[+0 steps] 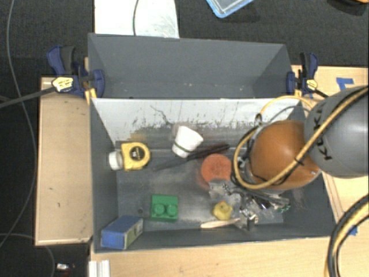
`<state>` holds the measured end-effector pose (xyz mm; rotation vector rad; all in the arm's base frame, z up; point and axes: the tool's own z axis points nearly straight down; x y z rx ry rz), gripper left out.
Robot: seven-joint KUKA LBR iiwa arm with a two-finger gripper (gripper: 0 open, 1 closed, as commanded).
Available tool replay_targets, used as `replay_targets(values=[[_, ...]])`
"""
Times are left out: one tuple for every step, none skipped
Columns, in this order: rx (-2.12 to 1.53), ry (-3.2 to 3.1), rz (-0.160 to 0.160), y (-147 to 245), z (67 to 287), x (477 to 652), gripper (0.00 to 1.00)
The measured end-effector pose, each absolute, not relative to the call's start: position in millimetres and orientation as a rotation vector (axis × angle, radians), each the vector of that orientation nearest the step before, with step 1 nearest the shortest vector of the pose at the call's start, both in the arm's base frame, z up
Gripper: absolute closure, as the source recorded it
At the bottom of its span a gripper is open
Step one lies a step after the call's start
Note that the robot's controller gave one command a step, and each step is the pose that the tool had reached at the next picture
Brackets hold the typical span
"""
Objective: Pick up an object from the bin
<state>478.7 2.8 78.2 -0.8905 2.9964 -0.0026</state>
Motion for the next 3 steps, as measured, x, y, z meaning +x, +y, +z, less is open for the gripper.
replay_targets(values=[[-0.588,3.073,0.001,26,71,480.2,1.0],[-0.588,3.074,0.001,26,71,480.2,1.0],[-0.589,3.084,0.004,26,105,477.1,1.0]])
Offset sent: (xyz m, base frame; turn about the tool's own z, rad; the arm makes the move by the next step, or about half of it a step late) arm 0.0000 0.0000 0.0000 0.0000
